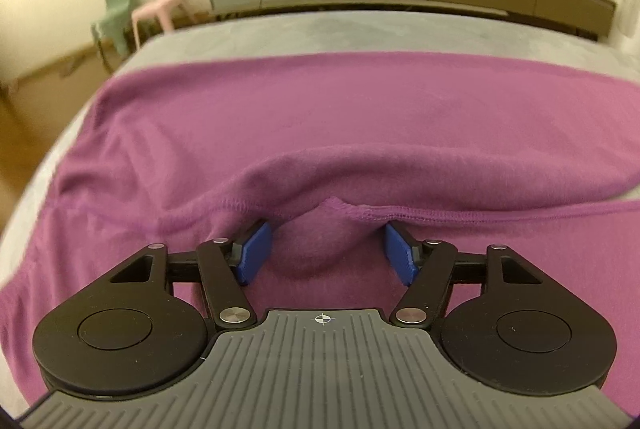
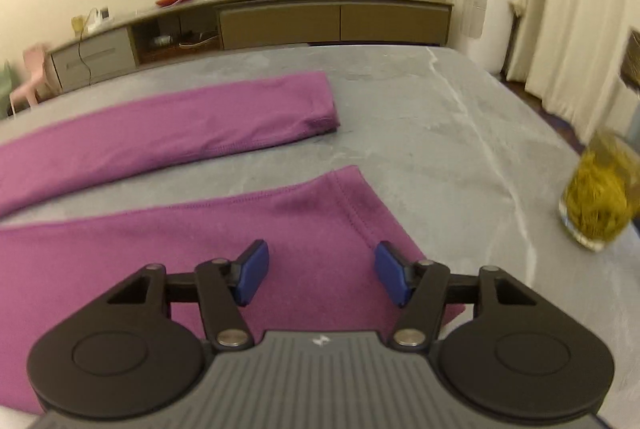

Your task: Fold clothes

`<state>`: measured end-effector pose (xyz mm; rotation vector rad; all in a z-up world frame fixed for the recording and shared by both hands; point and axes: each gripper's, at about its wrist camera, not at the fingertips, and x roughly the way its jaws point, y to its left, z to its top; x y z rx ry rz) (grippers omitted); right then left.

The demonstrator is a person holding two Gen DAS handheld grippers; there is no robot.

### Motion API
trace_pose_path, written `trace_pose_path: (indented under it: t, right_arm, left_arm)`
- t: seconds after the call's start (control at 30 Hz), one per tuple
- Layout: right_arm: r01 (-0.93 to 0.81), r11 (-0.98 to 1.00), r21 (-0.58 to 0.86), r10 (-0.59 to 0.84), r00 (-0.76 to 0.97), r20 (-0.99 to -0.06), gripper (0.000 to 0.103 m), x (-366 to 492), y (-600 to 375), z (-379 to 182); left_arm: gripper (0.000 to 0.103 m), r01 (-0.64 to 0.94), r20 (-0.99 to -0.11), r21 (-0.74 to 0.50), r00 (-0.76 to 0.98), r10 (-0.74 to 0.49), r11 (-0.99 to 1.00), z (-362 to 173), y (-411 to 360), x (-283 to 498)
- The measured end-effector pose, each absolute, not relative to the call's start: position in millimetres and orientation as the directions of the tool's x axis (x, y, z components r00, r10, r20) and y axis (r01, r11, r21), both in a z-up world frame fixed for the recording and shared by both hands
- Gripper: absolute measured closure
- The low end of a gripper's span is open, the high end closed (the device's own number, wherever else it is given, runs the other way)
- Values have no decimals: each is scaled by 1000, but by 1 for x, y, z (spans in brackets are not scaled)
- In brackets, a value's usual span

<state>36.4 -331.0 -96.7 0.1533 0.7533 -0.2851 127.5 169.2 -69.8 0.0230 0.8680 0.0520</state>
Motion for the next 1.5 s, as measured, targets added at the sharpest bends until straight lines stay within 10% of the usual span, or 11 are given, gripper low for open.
trace_pose_path:
  t: [0.13,0.3,0.63,0.73,1.0,1.13,1.5]
  right_arm:
    - [276,961,-36,-229,713,-663,45,33,-318,-92]
    - [146,987,65,-63,731,-680,44,31,-292,-86]
    - [204,979,8,-137,684,-717,29,47,-302,-106]
    - [221,975,12,-147,688,-711,41,41,-299,-100]
    - [215,976,-18,-159,662,-733,34,41,-290,-103]
    - [277,960,-27,-214,671,-710,49,38,-283,-83]
    - [-519,798,306,587,551,-593,43,135,49,-26]
  left_arm:
    - [51,16,-715,-34,698,-35,999,-42,204,71]
    - [52,-210,-700,85,683,208,974,-48,302,30]
    - [60,-422,-748,68,578,326,904,-69,379,9]
    - [64,-375,-713,122,611,344,919,-53,352,9]
    - [49,-367,-735,89,603,310,926,-73,358,57]
    - [64,-381,-743,-4,620,252,925,-60,375,53]
    - [61,-245,-737,-69,666,116,967,-58,379,108]
